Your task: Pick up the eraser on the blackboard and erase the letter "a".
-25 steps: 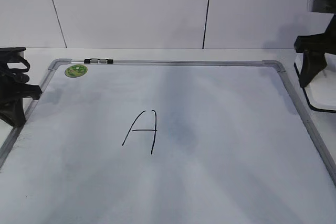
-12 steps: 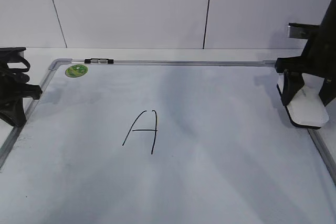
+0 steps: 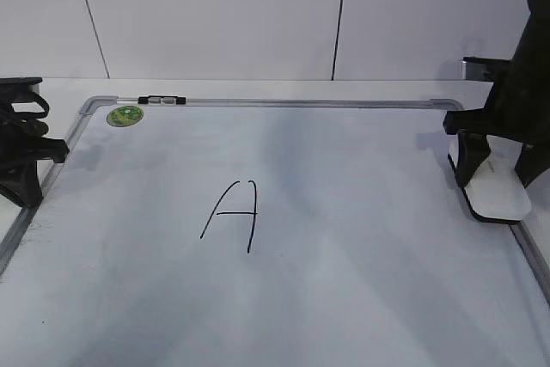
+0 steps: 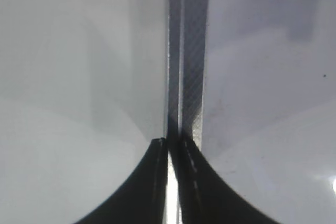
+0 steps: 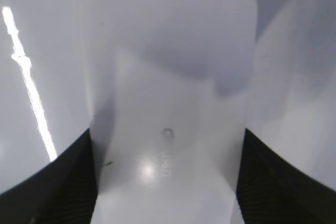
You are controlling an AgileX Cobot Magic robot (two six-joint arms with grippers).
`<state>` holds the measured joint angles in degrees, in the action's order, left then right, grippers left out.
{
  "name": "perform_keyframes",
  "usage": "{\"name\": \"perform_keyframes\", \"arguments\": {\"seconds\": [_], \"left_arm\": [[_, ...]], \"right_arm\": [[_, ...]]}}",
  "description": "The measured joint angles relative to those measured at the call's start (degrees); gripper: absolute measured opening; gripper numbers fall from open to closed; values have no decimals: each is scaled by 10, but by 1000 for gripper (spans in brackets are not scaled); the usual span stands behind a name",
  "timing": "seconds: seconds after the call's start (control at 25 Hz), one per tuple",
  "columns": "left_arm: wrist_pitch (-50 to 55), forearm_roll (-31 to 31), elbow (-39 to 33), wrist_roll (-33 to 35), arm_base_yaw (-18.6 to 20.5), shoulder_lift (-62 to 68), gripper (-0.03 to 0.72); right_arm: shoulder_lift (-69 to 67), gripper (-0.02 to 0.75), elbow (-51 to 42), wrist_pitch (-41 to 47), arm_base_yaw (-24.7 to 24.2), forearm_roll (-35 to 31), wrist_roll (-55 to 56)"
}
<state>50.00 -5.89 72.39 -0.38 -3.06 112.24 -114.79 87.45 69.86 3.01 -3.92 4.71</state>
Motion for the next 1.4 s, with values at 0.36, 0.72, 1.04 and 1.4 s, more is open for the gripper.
{"name": "perform_keyframes", "arguments": {"seconds": [0.36,0.72,1.04,1.4], "left_arm": [[0,0,0,0,0,0,36],[-1,0,0,0,0,0,36],[-1,0,0,0,0,0,36],[-2,0,0,0,0,0,36]], "right_arm": [[0,543,0,0,0,1,-1],[-5,543,0,0,0,1,-1],[-16,543,0,0,0,2,-1],[-16,543,0,0,0,5,-2]]}}
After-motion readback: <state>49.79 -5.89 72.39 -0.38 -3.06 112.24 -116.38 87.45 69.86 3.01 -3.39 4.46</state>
